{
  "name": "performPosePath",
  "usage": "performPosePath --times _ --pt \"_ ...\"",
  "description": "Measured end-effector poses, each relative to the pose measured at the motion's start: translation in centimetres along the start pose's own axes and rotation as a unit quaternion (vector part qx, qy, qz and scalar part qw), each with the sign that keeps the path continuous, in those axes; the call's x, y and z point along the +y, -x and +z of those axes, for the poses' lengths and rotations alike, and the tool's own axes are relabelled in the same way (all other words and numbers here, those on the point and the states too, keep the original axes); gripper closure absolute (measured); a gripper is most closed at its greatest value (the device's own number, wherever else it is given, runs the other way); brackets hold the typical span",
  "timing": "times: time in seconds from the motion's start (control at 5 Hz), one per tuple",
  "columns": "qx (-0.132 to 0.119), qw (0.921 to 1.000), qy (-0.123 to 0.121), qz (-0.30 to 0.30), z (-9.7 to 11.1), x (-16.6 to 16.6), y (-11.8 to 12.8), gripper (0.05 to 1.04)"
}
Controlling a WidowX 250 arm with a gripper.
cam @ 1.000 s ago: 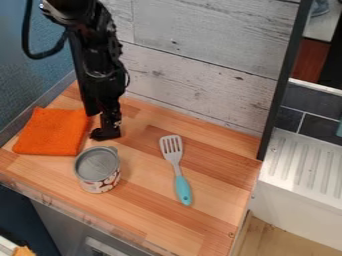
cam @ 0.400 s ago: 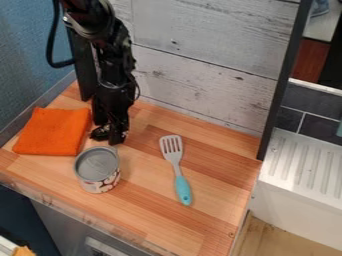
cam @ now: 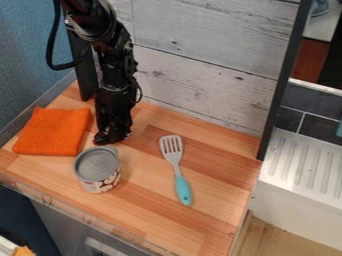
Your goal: Move the black object on the lower right side of the table
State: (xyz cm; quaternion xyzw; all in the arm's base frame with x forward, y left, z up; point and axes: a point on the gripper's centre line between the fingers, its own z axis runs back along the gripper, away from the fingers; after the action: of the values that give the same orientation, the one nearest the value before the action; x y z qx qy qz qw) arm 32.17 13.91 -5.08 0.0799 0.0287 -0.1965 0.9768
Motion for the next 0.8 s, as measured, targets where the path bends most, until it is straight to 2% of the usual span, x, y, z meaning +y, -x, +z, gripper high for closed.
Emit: performPosePath --times 0.2,0.4,0.6,0.8 --pt "0.007 0.9997 0.001 0.024 0.0 -0.1 0.3 0.557" --pt "0.006 0.9978 -0.014 0.064 1.6 -0.7 0.6 0.557" --pt "-0.005 0.9917 -0.032 0.124 5.5 -1.6 0.9 0.557" --pt "-0.03 0.985 -0.047 0.163 9.2 -4.6 1.2 0.557"
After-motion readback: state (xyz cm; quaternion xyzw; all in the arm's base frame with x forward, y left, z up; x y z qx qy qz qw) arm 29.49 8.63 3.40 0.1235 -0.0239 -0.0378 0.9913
